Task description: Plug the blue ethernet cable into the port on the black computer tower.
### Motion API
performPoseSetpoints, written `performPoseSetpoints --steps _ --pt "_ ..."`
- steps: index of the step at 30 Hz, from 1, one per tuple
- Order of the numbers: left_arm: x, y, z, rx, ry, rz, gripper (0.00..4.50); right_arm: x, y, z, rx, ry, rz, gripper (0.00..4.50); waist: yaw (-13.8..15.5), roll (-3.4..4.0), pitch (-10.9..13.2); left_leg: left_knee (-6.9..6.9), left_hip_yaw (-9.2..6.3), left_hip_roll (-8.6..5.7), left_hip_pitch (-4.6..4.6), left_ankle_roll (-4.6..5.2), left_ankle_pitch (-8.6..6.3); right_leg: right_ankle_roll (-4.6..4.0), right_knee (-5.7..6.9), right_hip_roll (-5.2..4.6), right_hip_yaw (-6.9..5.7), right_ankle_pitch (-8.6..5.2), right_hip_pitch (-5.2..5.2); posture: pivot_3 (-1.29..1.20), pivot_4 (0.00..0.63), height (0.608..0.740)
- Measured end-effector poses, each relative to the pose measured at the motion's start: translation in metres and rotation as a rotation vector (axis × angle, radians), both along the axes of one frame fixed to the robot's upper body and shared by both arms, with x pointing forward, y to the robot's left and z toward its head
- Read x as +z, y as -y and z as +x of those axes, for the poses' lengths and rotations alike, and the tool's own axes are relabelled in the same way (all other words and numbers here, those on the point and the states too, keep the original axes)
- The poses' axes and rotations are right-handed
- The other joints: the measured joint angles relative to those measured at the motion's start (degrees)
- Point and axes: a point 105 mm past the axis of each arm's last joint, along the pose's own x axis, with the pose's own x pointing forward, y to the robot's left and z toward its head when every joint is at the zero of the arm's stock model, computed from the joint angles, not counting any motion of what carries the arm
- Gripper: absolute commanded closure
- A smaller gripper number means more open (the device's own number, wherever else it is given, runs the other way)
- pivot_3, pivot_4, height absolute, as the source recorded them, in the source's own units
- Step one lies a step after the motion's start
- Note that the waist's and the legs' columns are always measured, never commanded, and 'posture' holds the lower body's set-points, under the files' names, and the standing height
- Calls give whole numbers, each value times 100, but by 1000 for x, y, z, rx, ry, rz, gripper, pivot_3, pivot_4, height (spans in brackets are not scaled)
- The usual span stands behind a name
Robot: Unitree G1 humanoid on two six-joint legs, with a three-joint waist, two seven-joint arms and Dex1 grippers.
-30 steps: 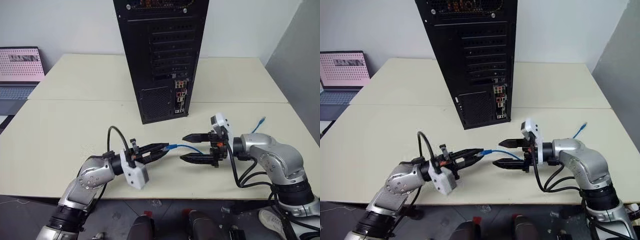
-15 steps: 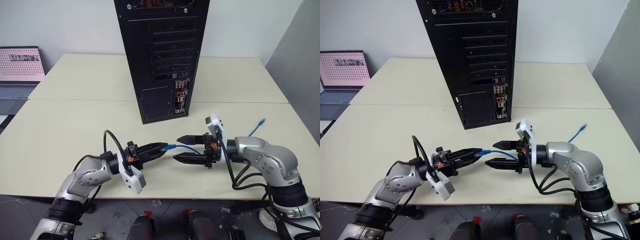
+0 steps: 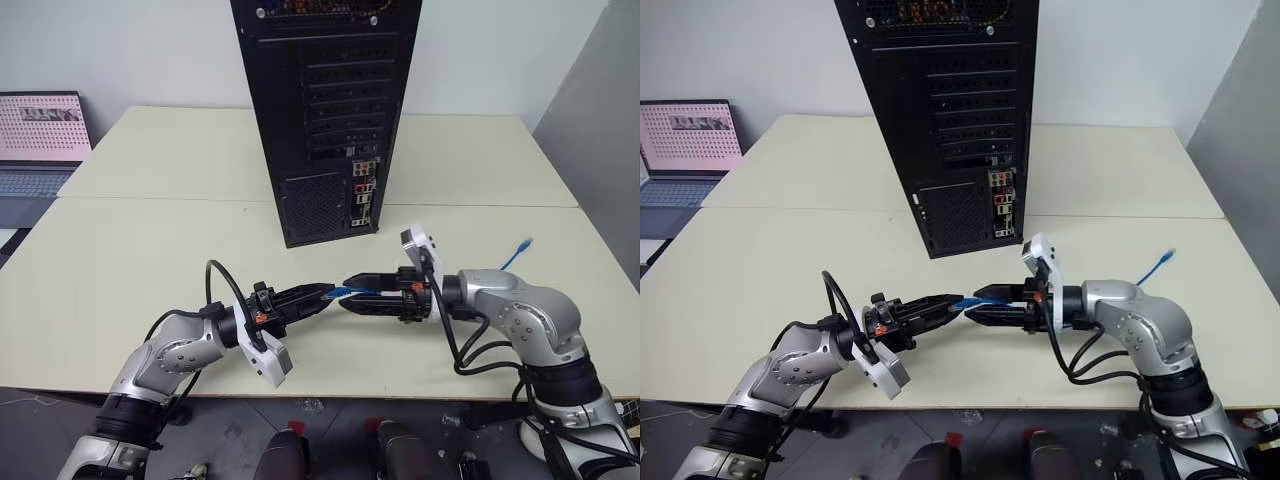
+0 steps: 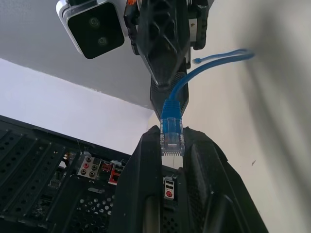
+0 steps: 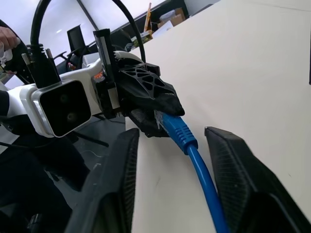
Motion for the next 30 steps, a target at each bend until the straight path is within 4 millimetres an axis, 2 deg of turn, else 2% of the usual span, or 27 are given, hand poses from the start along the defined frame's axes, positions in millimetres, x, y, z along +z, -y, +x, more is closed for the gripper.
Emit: performPoseSetpoints --steps 1,7,14,16,20,23,30 --pt "0 0 0 0 1 -2 4184 0 0 0 -1 0 0 3351 1 0 0 0 -1 0 -1 0 0 0 0 0 -1 0 0 0 150 740" --pt "0 0 0 6 12 4 4184 0 1 2 -3 -3 1 4491 0 1 0 0 -3 0 -1 0 0 0 0 -1 -3 0 0 0 150 740" --pt "1 0 1 12 20 1 4184 1 1 5 4 -13 -1 4498 2 1 0 0 -4 0 -2 0 0 0 0 -1 -5 0 0 0 150 740" --pt "-1 0 1 9 11 11 3480 -1 1 5 10 -26 -5 4499 1 1 0 0 -4 0 -2 0 0 0 0 -1 -5 0 0 0 150 740" --pt "-3 6 -2 -15 -22 7 2722 0 1 7 13 -25 -8 4500 1 1 0 0 -5 2 -3 0 0 0 0 -2 -5 0 0 0 150 740" --pt "-5 6 -1 -7 -45 13 1972 3 0 8 16 -15 -9 4500 -1 1 0 0 -6 1 -2 0 0 0 0 -1 -6 0 0 0 150 740" --pt "-26 -24 12 237 -361 -112 624 4 9 14 -86 60 -28 4500 -10 2 -1 0 -13 9 -7 0 0 0 -1 -2 -11 -1 0 0 150 740"
